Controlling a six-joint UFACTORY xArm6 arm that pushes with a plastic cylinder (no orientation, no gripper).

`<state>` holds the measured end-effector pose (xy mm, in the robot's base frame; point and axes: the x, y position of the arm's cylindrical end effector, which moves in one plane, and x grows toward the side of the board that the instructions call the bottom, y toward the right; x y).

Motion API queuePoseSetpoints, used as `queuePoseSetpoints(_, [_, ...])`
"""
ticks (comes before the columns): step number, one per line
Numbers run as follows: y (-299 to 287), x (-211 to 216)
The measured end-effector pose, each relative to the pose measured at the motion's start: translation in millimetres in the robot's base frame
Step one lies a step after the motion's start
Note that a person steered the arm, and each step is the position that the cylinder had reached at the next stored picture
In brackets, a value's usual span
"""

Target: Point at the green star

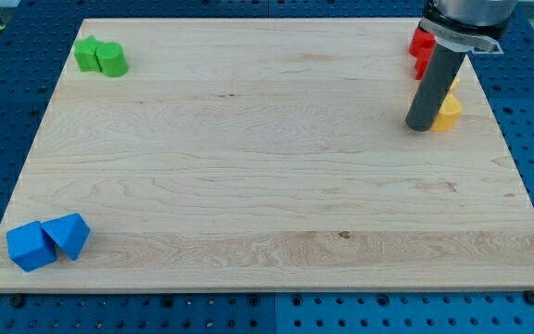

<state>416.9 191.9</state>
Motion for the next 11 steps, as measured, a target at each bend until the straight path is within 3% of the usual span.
queuePoseSetpoints(1, [0,0])
queuePoseSetpoints(3, [-82,-33])
queuePoseSetpoints(6, [-197,-167])
queuePoseSetpoints(8, [-326,-183])
queuePoseSetpoints(11, [-446,-182])
